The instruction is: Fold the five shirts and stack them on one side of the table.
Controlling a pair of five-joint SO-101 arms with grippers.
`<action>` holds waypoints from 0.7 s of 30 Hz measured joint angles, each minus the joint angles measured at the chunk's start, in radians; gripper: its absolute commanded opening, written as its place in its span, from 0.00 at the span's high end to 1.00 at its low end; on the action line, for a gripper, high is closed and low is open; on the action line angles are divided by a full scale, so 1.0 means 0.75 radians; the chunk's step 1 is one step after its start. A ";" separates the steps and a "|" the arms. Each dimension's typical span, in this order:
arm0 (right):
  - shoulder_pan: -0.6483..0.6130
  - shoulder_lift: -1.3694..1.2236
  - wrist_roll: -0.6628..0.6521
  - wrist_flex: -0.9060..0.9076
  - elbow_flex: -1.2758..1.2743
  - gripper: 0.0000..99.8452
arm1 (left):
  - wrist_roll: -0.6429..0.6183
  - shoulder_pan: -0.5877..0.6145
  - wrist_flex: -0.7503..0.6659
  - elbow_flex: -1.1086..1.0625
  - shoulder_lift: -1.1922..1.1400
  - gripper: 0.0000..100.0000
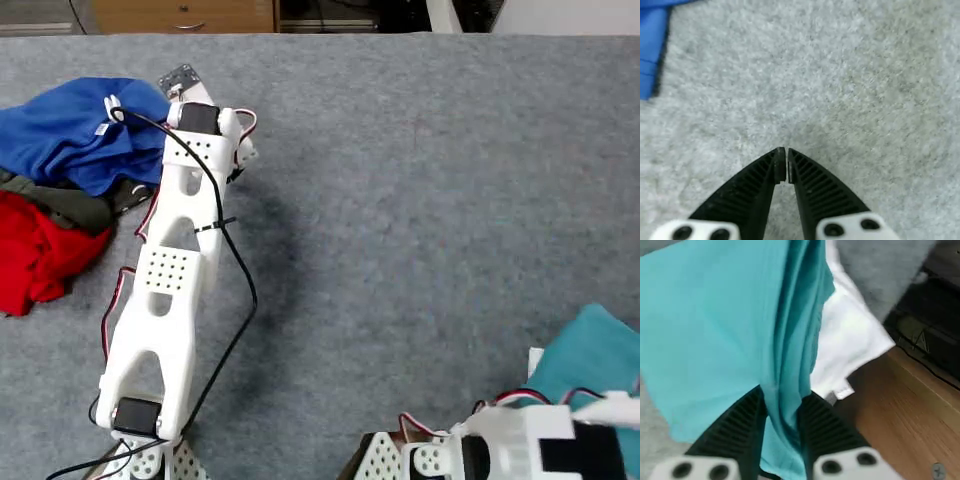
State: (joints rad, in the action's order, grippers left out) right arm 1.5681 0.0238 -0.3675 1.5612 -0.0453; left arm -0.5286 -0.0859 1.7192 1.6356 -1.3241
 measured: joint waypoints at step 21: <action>0.090 -0.084 -0.313 -0.027 -0.002 0.69 | 0.550 0.127 0.039 0.000 0.479 0.97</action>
State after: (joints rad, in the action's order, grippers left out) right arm 1.6356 -0.0391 -0.6022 1.5413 -0.0468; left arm -0.1158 0.0092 1.7484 1.6356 -0.9651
